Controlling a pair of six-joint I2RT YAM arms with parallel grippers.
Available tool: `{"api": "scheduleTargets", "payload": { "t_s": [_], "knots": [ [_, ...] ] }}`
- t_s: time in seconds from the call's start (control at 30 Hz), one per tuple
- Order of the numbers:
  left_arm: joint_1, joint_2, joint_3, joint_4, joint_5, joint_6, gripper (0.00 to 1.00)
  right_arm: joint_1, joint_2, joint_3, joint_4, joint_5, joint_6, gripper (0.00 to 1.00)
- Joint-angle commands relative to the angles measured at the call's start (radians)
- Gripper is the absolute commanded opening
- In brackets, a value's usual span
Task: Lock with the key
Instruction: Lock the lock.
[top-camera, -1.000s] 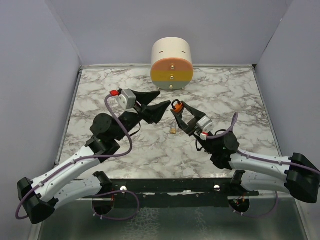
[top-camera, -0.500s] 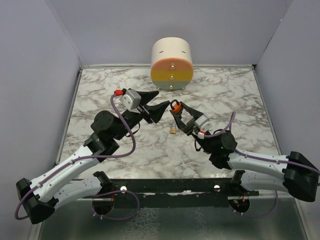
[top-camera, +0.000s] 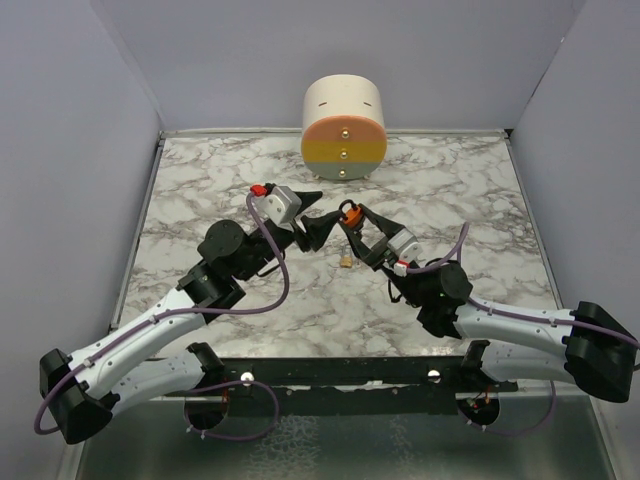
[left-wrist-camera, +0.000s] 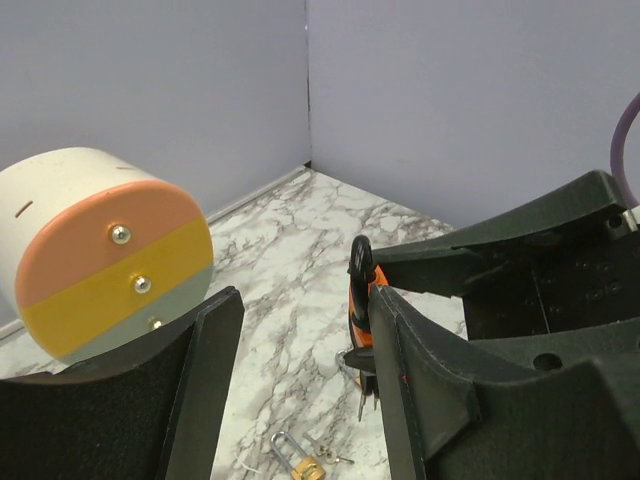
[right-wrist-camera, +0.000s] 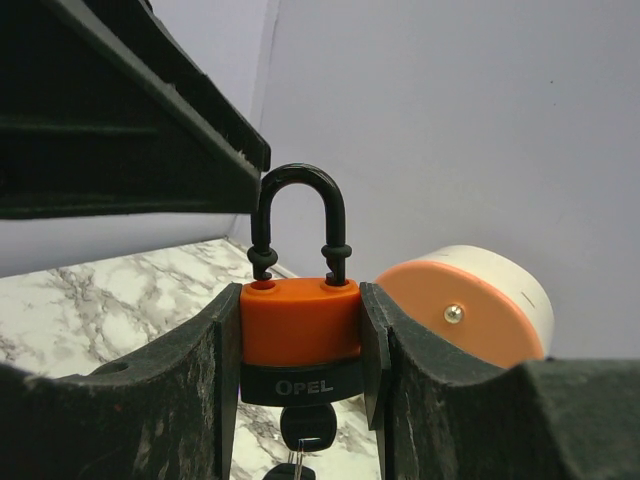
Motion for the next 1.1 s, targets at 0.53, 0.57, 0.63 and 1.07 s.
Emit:
{"api": "scheduleTargets", "payload": {
  "t_s": [0.53, 0.57, 0.63, 1.07],
  "knots": [
    [0.0, 0.018, -0.033, 0.152, 0.081, -0.018, 0.53, 0.008, -0.015, 0.026, 0.034, 0.017, 0.013, 0.01],
    [-0.001, 0.023, -0.03, 0.153, 0.084, -0.02, 0.53, 0.007, -0.015, 0.026, 0.034, 0.017, 0.014, 0.01],
    [0.0, 0.032, -0.027, 0.154, 0.085, -0.023, 0.52, 0.007, -0.015, 0.026, 0.034, 0.016, 0.014, 0.01],
    [0.0, 0.054, -0.022, 0.181, 0.096, -0.043, 0.48, 0.007, -0.015, 0.021, 0.033, 0.017, 0.013, 0.01]
  ]
}}
